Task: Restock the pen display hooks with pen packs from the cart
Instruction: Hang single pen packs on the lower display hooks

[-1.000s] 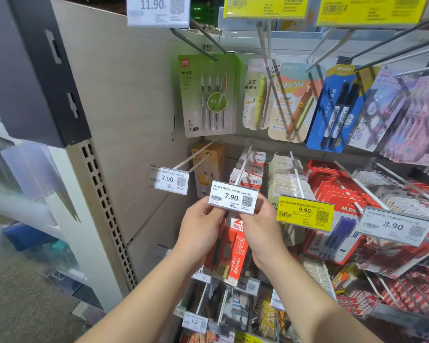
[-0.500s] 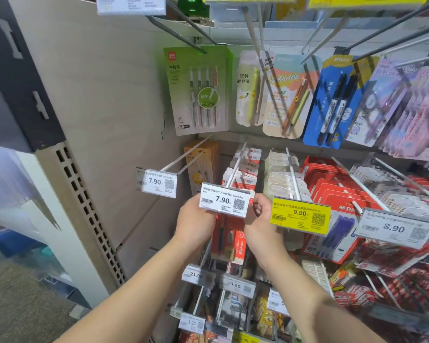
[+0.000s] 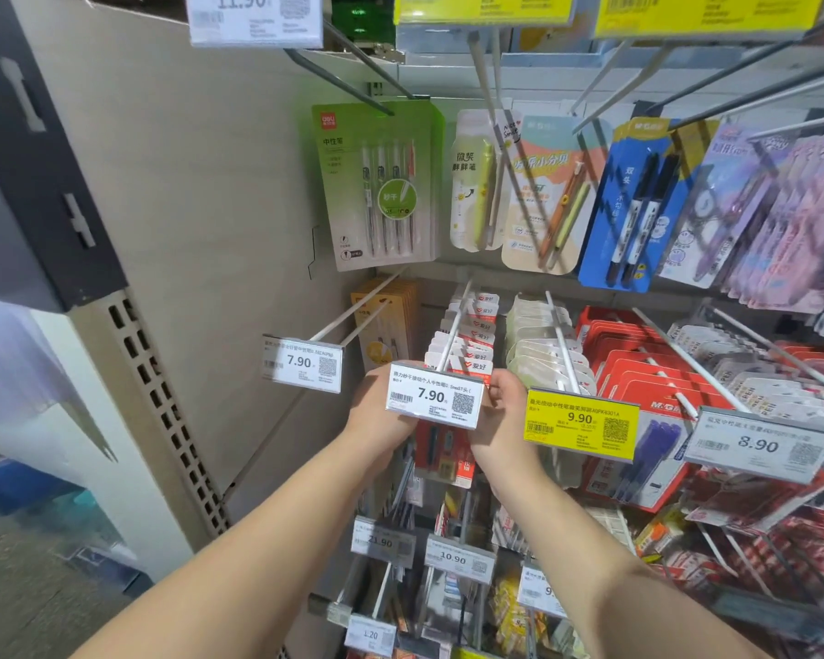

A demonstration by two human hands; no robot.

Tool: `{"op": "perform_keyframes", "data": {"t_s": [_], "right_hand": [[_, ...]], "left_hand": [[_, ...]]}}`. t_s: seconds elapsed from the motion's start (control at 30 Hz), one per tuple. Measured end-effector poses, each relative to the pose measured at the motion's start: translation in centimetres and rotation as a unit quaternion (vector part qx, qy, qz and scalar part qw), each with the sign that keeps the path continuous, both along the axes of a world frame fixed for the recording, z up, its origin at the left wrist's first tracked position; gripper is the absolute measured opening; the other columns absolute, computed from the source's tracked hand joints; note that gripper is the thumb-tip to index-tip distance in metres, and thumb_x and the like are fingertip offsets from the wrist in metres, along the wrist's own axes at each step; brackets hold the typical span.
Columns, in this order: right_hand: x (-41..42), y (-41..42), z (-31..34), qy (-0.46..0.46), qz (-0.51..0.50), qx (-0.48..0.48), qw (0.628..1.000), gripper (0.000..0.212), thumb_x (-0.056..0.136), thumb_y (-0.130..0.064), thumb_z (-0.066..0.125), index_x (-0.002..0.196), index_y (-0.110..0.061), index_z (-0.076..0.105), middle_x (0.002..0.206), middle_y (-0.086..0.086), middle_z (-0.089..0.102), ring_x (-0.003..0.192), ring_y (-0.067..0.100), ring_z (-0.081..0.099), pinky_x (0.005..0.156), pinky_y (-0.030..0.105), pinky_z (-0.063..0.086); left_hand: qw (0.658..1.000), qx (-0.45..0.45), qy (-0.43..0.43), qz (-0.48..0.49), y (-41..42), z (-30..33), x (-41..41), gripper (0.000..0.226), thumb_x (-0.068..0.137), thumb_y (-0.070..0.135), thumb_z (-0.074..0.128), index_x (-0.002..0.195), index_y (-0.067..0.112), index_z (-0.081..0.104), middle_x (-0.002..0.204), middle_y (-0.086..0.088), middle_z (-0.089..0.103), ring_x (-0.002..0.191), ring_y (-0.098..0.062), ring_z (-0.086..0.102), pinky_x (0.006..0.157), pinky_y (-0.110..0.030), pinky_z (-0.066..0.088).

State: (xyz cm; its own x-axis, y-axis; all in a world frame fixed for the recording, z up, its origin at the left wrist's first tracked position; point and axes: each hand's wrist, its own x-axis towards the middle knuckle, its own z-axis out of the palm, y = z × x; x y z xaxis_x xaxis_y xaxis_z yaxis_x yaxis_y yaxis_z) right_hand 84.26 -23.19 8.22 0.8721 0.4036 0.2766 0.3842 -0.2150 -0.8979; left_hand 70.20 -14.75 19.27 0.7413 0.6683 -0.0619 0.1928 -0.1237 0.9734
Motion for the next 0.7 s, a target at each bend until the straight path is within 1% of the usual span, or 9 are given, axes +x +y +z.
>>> {"op": "perform_keyframes", "data": {"t_s": [0.13,0.2,0.27,0.3,0.43,0.53,0.6,0.67,0.7], "right_hand": [[-2.6,-0.8,2.8,0.015,-0.016,0.04,0.999,0.008,0.096,-0.019,0.069,0.101,-0.023,0.064,0.096,-0.003,0.074,0.089,0.007,0.07,0.084,0.041,0.057],[-4.6,-2.0,4.1,0.045,-0.02,0.03,0.998,0.008,0.096,-0.019,0.069,0.102,-0.023,0.065,0.098,-0.005,0.075,0.085,0.003,0.068,0.076,0.029,0.052],[-5.4,-2.9,4.1,0.089,-0.043,-0.008,0.995,0.008,0.098,-0.032,0.067,0.102,-0.026,0.064,0.095,-0.011,0.072,0.08,0.005,0.064,0.064,0.023,0.043],[-6.1,-3.5,4.5,0.107,-0.052,-0.026,0.993,0.007,0.099,-0.035,0.065,0.098,-0.028,0.063,0.09,-0.014,0.068,0.079,0.005,0.061,0.062,0.023,0.041],[-8.1,-5.5,3.7,0.159,-0.072,-0.011,0.985,0.003,0.097,-0.026,0.06,0.098,-0.024,0.062,0.086,-0.01,0.065,0.083,0.018,0.065,0.072,0.031,0.042],[-9.9,-7.1,2.9,0.213,-0.082,0.02,0.973,0.018,0.094,-0.021,0.059,0.108,-0.014,0.067,0.081,0.0,0.069,0.075,0.021,0.065,0.073,0.038,0.051],[-11.3,-8.5,2.9,0.254,-0.079,0.051,0.963,0.024,0.1,-0.007,0.054,0.119,0.002,0.064,0.082,0.01,0.066,0.073,0.027,0.063,0.072,0.039,0.054],[-12.7,-10.6,2.9,0.272,-0.079,0.054,0.958,0.02,0.104,-0.001,0.05,0.116,0.011,0.061,0.089,0.023,0.065,0.08,0.039,0.065,0.084,0.053,0.057],[-13.4,-11.8,2.8,0.277,-0.087,0.057,0.955,0.016,0.104,-0.003,0.052,0.108,0.007,0.064,0.089,0.021,0.065,0.081,0.037,0.066,0.088,0.054,0.056]], "left_hand": [[1.0,-0.01,0.006,0.001,0.2,-0.6,-0.8,0.011,0.105,0.023,0.057,0.101,0.029,0.064,0.081,0.021,0.057,0.074,0.006,0.049,0.054,-0.012,0.036],[0.999,-0.044,0.0,0.023,0.3,-1.2,-1.6,0.012,0.104,0.022,0.055,0.094,0.024,0.061,0.083,0.014,0.062,0.072,0.0,0.054,0.05,-0.009,0.044],[0.993,-0.102,-0.014,0.056,0.4,-1.8,-2.6,0.015,0.1,0.028,0.064,0.102,0.016,0.071,0.089,0.001,0.076,0.074,-0.012,0.067,0.071,-0.023,0.061],[0.99,-0.125,-0.021,0.058,0.6,-2.3,-3.1,0.021,0.099,0.033,0.066,0.107,0.015,0.073,0.09,-0.001,0.079,0.074,-0.014,0.069,0.08,-0.034,0.061],[0.982,-0.182,-0.042,0.034,0.2,-4.8,-5.2,0.022,0.104,0.037,0.056,0.109,0.019,0.067,0.101,-0.003,0.078,0.078,-0.019,0.069,0.075,-0.039,0.056],[0.971,-0.235,-0.052,0.004,-1.1,-6.0,-6.5,0.024,0.107,0.033,0.051,0.109,0.017,0.068,0.092,-0.004,0.075,0.072,-0.02,0.067,0.068,-0.036,0.055],[0.964,-0.26,-0.057,-0.018,-2.4,-6.7,-6.9,0.026,0.108,0.032,0.049,0.104,0.016,0.069,0.086,-0.003,0.073,0.07,-0.02,0.065,0.065,-0.034,0.054],[0.956,-0.281,-0.055,-0.058,-4.3,-7.2,-7.3,0.025,0.107,0.032,0.049,0.1,0.018,0.069,0.08,0.0,0.073,0.065,-0.017,0.065,0.063,-0.032,0.053],[0.953,-0.291,-0.049,-0.074,-5.2,-7.6,-7.4,0.024,0.107,0.031,0.05,0.099,0.018,0.069,0.078,0.001,0.073,0.063,-0.016,0.065,0.064,-0.032,0.052]]}}
